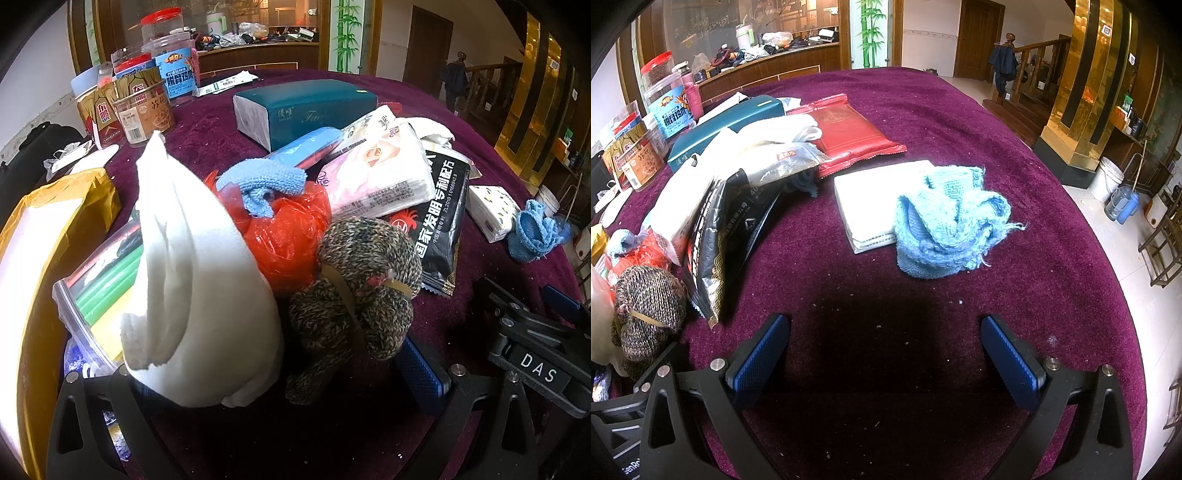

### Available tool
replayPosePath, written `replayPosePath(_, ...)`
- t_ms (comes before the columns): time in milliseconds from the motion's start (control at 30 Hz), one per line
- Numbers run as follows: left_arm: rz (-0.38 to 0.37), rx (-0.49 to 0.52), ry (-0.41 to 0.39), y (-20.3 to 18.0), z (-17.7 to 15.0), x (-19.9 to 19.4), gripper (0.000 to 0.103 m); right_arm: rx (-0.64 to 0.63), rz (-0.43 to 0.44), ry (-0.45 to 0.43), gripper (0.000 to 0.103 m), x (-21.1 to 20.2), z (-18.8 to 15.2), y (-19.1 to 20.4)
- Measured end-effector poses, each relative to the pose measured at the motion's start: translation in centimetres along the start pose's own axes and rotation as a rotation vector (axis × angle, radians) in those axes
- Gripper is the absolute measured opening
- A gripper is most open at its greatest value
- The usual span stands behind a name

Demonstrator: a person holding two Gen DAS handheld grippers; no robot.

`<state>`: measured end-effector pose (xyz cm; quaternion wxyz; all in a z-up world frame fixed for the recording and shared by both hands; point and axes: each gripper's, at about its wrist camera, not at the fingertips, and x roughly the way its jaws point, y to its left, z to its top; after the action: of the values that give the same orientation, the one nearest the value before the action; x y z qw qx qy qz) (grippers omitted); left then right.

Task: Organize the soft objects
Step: 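Move the left gripper toward the white plastic bag in the pile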

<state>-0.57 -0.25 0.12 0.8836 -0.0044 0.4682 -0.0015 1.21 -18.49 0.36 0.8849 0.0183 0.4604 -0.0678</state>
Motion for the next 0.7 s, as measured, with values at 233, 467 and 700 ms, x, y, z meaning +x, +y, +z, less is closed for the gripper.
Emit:
replayPosePath(233,0.002,0.002,0.001,0.0,0.1,0.0,0.103,-0.035,0.031,0.081,0.103,-0.3,0.2,-0.5)
replayPosePath(467,-0.009,0.010,0.012,0.1,-0.1,-0.2,0.102,-0.061,0.053,0.152,0.103,-0.2,0.8,-0.2)
replayPosePath(700,-0.040,0.017,-0.108,0.1,-0.5,-5.1,0.102,-0.047,0.055,0.037,0.103,-4.2,0.1,-1.2)
